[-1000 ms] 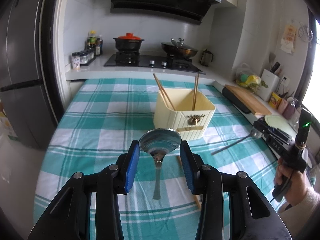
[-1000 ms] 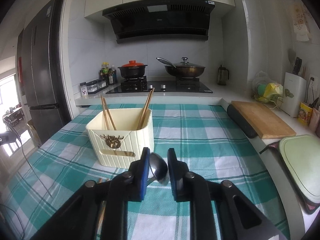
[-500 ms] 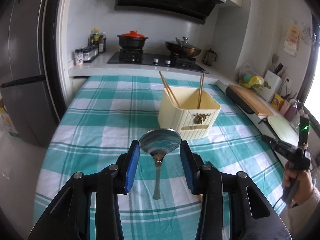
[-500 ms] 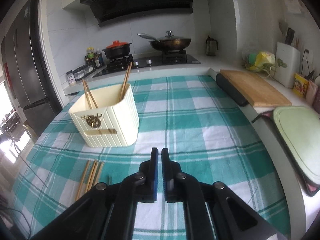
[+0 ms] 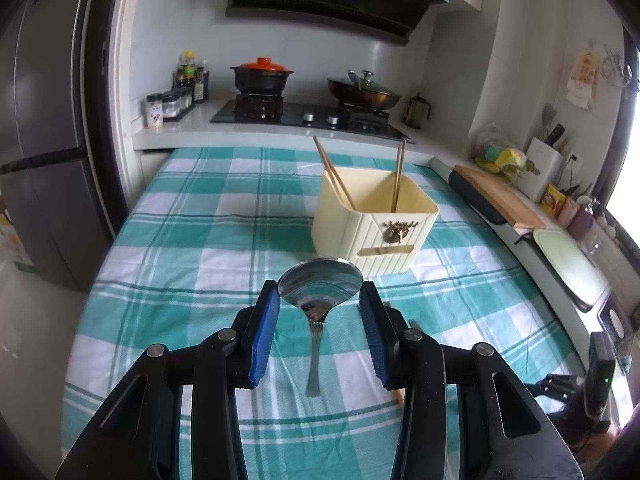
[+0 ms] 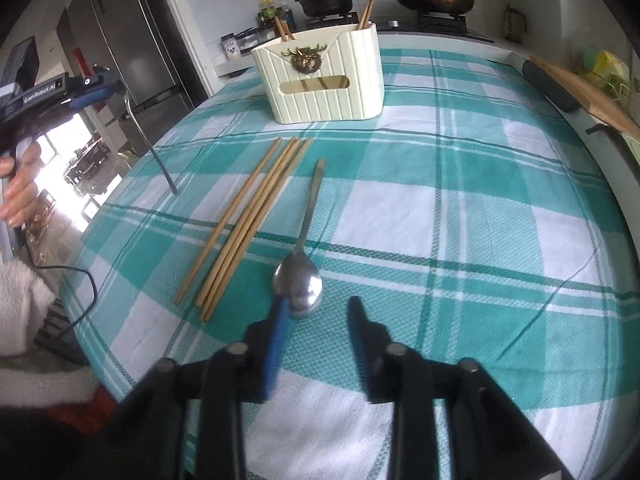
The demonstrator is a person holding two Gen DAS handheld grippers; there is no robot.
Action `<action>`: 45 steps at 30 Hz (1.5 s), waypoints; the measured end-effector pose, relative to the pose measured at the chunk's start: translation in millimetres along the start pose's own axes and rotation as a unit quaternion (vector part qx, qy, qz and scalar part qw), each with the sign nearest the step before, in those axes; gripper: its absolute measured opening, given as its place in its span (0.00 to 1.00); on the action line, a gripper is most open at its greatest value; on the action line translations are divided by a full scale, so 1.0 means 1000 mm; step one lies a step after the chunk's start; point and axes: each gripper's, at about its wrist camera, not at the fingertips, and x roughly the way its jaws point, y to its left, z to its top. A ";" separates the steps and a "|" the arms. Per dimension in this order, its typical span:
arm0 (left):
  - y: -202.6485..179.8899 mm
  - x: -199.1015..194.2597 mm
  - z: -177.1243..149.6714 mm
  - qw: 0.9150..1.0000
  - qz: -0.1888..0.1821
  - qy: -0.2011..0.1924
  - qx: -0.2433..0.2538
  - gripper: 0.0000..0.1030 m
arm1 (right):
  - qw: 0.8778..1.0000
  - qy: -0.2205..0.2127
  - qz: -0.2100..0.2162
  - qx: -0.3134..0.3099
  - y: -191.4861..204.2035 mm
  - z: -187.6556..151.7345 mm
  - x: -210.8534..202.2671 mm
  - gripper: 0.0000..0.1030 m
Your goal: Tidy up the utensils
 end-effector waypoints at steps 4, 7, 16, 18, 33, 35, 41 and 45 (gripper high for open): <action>-0.003 -0.003 -0.001 1.000 0.000 -0.001 0.005 0.40 | 1.000 0.003 0.003 -0.013 0.011 0.012 0.006 0.54; -0.003 -0.003 -0.001 1.000 0.001 0.000 0.007 0.40 | 0.999 0.041 0.018 -0.030 0.014 0.043 0.028 0.54; 0.003 -0.012 -0.005 1.000 0.005 -0.005 0.008 0.40 | 0.970 0.208 0.127 0.023 -0.020 0.096 0.112 0.16; 0.006 -0.011 -0.005 1.000 0.006 -0.002 0.006 0.40 | 0.965 0.216 0.142 0.032 -0.024 0.096 0.119 0.08; 0.003 -0.017 0.000 1.000 -0.003 -0.012 0.000 0.40 | 0.991 -0.035 0.122 0.051 -0.017 0.075 -0.005 0.02; -0.001 -0.019 0.000 1.000 -0.005 -0.014 0.004 0.40 | 0.988 -0.062 0.124 0.063 -0.019 0.073 -0.013 0.03; -0.009 -0.025 0.002 1.000 -0.013 -0.016 0.013 0.40 | 0.987 -0.115 0.094 0.062 -0.014 0.071 -0.025 0.03; -0.009 -0.026 0.007 1.000 -0.024 -0.015 0.008 0.40 | 0.986 -0.146 0.065 0.041 -0.004 0.078 -0.036 0.02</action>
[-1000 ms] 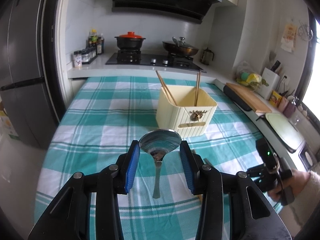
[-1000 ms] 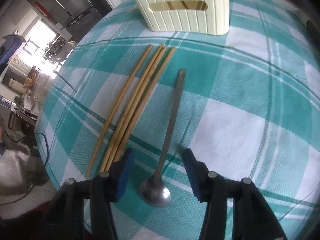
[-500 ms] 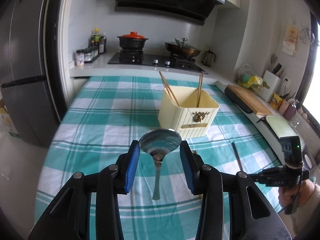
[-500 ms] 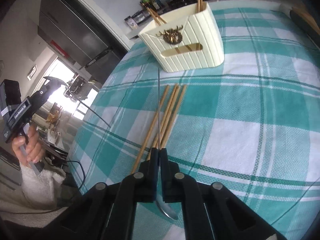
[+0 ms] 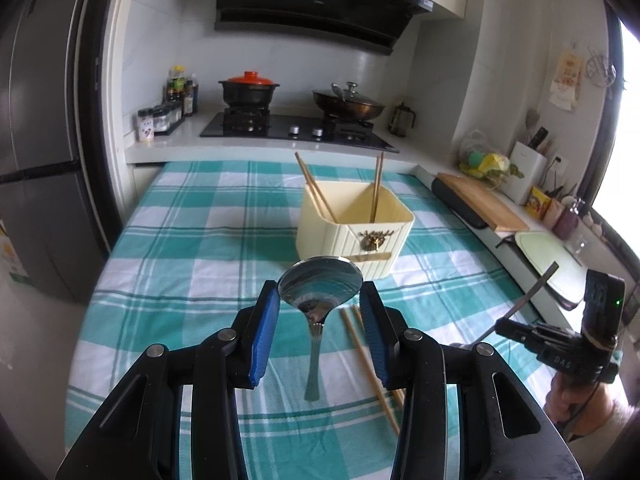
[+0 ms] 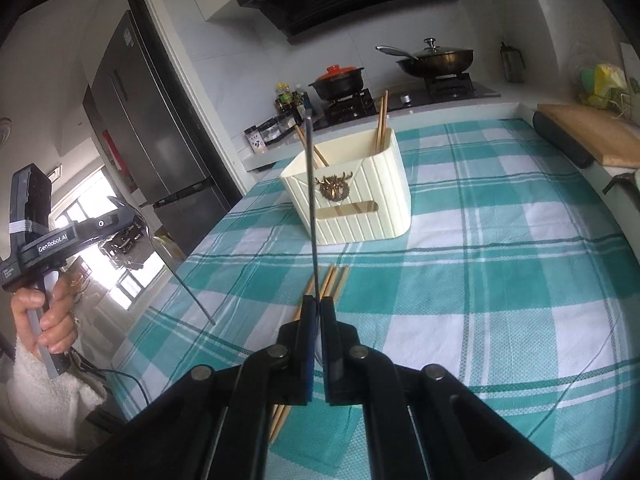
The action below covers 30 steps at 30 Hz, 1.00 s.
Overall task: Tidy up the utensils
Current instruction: 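Lift the right tool's spoon over the holder while the left tool carries its spoon there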
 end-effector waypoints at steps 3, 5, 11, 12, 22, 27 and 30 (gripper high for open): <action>0.003 0.000 0.008 1.000 -0.018 0.002 -0.011 0.40 | 1.000 -0.020 -0.008 -0.014 0.009 0.010 -0.004 0.02; 0.004 0.000 0.015 0.999 -0.028 0.002 -0.017 0.40 | 0.999 -0.030 -0.011 -0.023 0.015 0.018 -0.006 0.02; 0.001 0.000 0.033 0.999 -0.043 0.001 -0.015 0.40 | 0.999 -0.040 -0.009 -0.033 0.026 0.040 -0.003 0.02; -0.001 -0.001 0.037 0.999 -0.044 0.000 -0.013 0.40 | 0.998 -0.043 -0.009 -0.034 0.027 0.044 -0.002 0.02; -0.018 -0.011 0.112 0.997 -0.069 -0.042 -0.003 0.40 | 0.997 -0.066 -0.005 -0.049 0.033 0.106 0.005 0.02; -0.030 0.004 0.164 0.995 -0.070 -0.068 0.001 0.40 | 0.996 -0.081 -0.003 -0.048 0.026 0.154 0.024 0.02; -0.034 0.029 0.186 0.995 -0.065 -0.071 -0.005 0.40 | 0.996 -0.081 -0.002 -0.040 0.016 0.179 0.046 0.02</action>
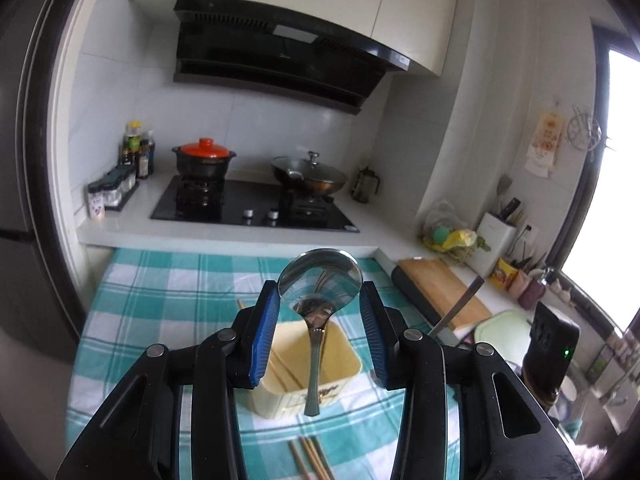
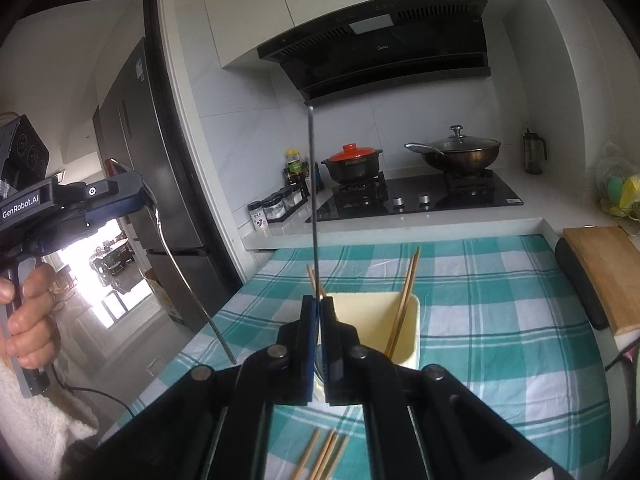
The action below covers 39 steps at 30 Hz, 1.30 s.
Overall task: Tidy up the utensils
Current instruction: 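Lift the right tool's spoon over the holder while the left tool carries its spoon there, then lower both spoons into the cream holder and open both tools, then withdraw both tools from the holder toward the loose chopsticks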
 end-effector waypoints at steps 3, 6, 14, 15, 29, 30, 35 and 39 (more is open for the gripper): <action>0.006 0.034 0.006 1.000 0.013 0.005 -0.008 0.40 | 1.000 0.016 -0.005 0.005 -0.013 0.008 0.032 0.02; 0.016 0.072 0.001 0.999 0.026 0.027 -0.020 0.40 | 0.999 0.049 -0.016 0.011 -0.026 0.002 0.065 0.02; 0.045 0.169 -0.052 0.989 0.050 0.133 -0.041 0.40 | 0.986 0.162 -0.032 0.037 -0.057 -0.032 0.144 0.02; 0.046 0.178 -0.058 0.987 0.055 0.143 -0.041 0.40 | 0.983 0.175 -0.033 0.038 -0.059 -0.034 0.153 0.02; 0.038 0.090 -0.036 0.992 0.060 0.112 -0.017 0.66 | 0.992 0.119 -0.043 0.000 -0.026 0.007 0.060 0.52; 0.037 0.073 -0.039 0.992 0.063 0.113 -0.008 0.68 | 0.993 0.104 -0.046 -0.009 -0.019 0.009 0.039 0.54; 0.031 -0.002 -0.092 0.985 0.092 0.139 0.038 0.76 | 0.994 0.060 -0.076 -0.056 0.008 -0.014 -0.051 0.54; 0.021 -0.032 -0.154 0.980 0.096 0.172 0.043 0.77 | 0.991 0.044 -0.110 -0.062 0.016 -0.053 -0.094 0.54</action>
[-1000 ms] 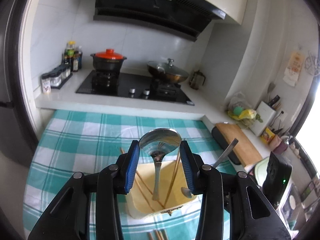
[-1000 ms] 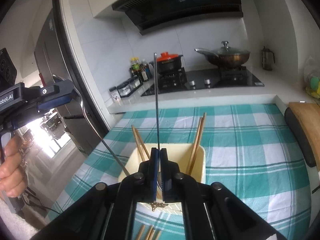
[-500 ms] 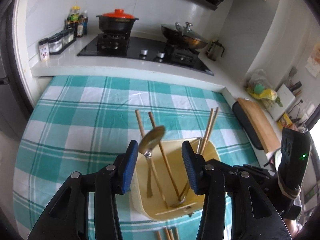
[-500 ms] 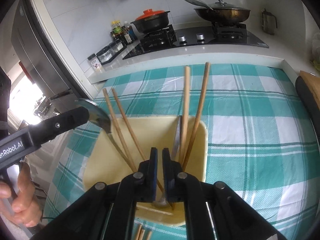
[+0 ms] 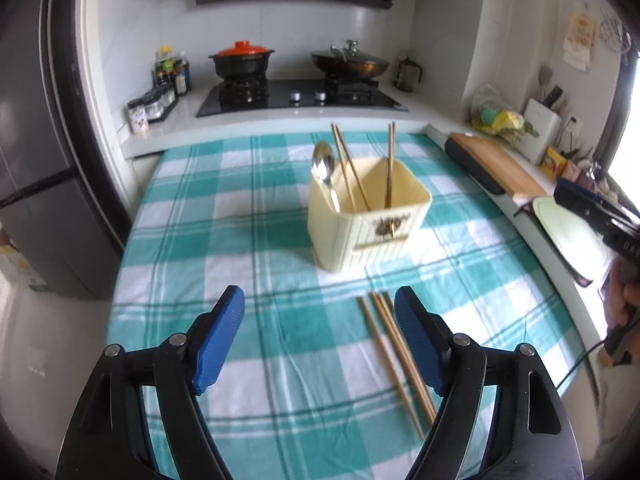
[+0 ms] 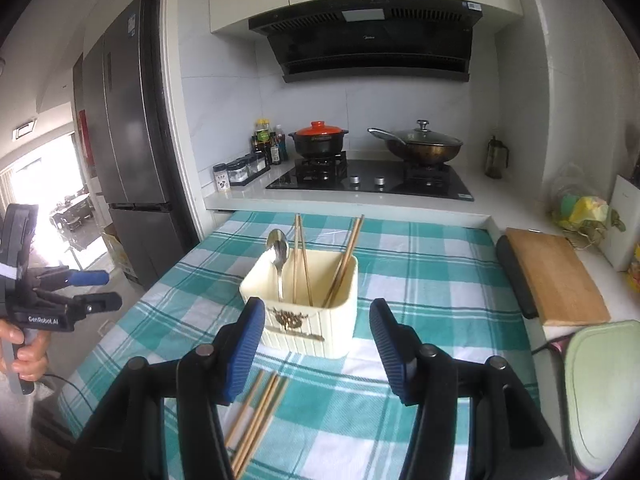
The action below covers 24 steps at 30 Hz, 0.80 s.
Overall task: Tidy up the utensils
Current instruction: 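Withdraw both tools from the holder toward the loose chopsticks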
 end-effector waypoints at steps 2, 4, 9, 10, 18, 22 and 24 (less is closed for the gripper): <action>-0.011 0.001 -0.030 1.000 -0.003 0.008 -0.004 0.77 | 1.000 0.000 -0.017 0.003 0.005 -0.026 -0.011 0.54; -0.023 0.004 -0.056 1.000 -0.015 0.010 -0.017 0.79 | 1.000 0.007 -0.022 0.016 0.011 -0.058 -0.015 0.54; -0.042 0.045 -0.111 0.994 -0.055 0.047 -0.085 0.81 | 0.995 0.063 -0.051 0.055 0.031 -0.160 0.006 0.54; -0.045 0.054 -0.120 0.992 -0.059 0.061 -0.089 0.81 | 0.994 0.078 -0.051 0.063 0.033 -0.178 0.011 0.54; -0.055 0.090 -0.136 0.993 -0.044 0.079 -0.080 0.80 | 0.990 0.113 -0.021 0.082 0.033 -0.201 0.035 0.47; -0.061 0.116 -0.119 0.995 -0.023 0.081 -0.056 0.77 | 0.988 0.123 -0.010 0.091 0.038 -0.200 0.046 0.38; -0.064 0.127 -0.116 0.995 -0.013 0.086 -0.047 0.74 | 0.988 0.126 -0.007 0.087 0.042 -0.201 0.049 0.38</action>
